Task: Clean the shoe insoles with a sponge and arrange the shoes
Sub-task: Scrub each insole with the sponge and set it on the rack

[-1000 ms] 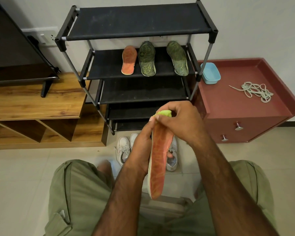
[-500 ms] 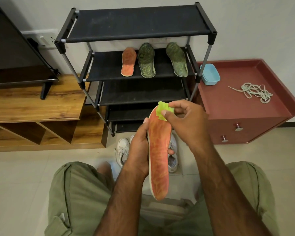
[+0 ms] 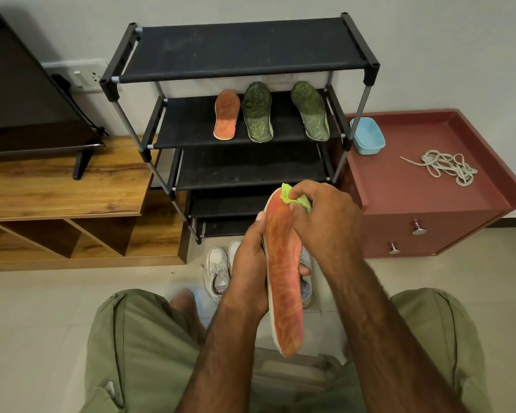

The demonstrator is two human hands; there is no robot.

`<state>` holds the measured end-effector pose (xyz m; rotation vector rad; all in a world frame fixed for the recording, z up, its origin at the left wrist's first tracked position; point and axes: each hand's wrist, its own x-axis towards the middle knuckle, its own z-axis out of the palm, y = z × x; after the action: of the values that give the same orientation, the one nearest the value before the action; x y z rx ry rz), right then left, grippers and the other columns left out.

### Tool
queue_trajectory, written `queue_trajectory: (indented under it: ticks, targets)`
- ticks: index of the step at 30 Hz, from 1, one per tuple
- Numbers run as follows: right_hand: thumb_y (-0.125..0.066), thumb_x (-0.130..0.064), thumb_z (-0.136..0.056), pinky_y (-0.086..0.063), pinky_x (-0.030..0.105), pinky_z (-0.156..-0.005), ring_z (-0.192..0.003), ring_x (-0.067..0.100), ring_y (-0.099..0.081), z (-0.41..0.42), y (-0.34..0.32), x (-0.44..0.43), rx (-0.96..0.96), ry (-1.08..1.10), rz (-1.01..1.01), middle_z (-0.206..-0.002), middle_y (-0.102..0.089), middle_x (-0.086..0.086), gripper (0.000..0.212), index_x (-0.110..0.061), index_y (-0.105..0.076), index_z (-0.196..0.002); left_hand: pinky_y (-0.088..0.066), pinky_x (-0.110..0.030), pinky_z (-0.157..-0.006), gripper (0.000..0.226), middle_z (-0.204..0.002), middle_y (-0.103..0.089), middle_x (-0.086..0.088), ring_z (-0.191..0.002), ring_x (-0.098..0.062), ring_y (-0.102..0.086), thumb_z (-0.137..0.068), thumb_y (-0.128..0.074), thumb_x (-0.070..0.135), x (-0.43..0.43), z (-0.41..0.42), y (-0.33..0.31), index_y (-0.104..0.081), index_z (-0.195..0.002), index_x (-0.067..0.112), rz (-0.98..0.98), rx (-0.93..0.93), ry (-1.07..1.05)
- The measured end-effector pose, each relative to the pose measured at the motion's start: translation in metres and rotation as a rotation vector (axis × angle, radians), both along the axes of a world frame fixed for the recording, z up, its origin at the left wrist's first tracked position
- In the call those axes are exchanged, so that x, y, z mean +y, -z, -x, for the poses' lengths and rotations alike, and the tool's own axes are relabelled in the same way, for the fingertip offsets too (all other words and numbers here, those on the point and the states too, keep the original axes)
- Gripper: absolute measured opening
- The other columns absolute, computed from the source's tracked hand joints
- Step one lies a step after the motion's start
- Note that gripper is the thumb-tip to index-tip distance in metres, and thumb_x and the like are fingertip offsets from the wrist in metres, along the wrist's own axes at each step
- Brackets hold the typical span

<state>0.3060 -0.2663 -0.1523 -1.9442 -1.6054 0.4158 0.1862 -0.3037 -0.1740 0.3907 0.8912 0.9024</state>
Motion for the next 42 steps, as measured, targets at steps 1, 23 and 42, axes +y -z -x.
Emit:
queue_trajectory:
  ticks: [1,23,42]
  targets:
    - [-0.068,-0.022,-0.094,-0.058,0.036,-0.083,-0.096,0.015,-0.068,-0.002,-0.002,0.001,-0.003,0.002,0.016,-0.113,-0.071,-0.009,0.021,-0.034,-0.073,-0.111,-0.056,-0.037,-0.064,0.061,-0.097,-0.070,-0.018,-0.070,-0.028,-0.062,-0.097,-0.047,0.063,0.000,0.001,0.000,-0.079,-0.108,0.012,0.009,0.001,0.002]
    - [-0.072,-0.020,-0.093,-0.056,0.033,-0.090,-0.102,0.010,-0.067,-0.002,-0.011,0.002,0.042,-0.166,0.102,-0.111,-0.073,-0.010,0.015,-0.034,-0.077,-0.096,-0.052,-0.033,-0.059,0.060,-0.089,-0.065,-0.019,-0.063,-0.026,-0.060,-0.102,-0.040,0.060,0.000,-0.005,-0.006,-0.082,-0.097,0.019,-0.034,0.089,0.022]
    - [-0.077,-0.023,-0.089,-0.058,0.037,-0.087,-0.096,0.008,-0.068,-0.014,-0.011,0.009,0.068,-0.178,0.181,-0.102,-0.075,-0.014,0.014,-0.036,-0.076,-0.083,-0.056,-0.035,-0.059,0.060,-0.095,-0.067,-0.020,-0.062,-0.026,-0.063,-0.100,-0.042,0.060,-0.002,-0.003,-0.010,-0.082,-0.097,0.016,-0.013,0.088,0.020]
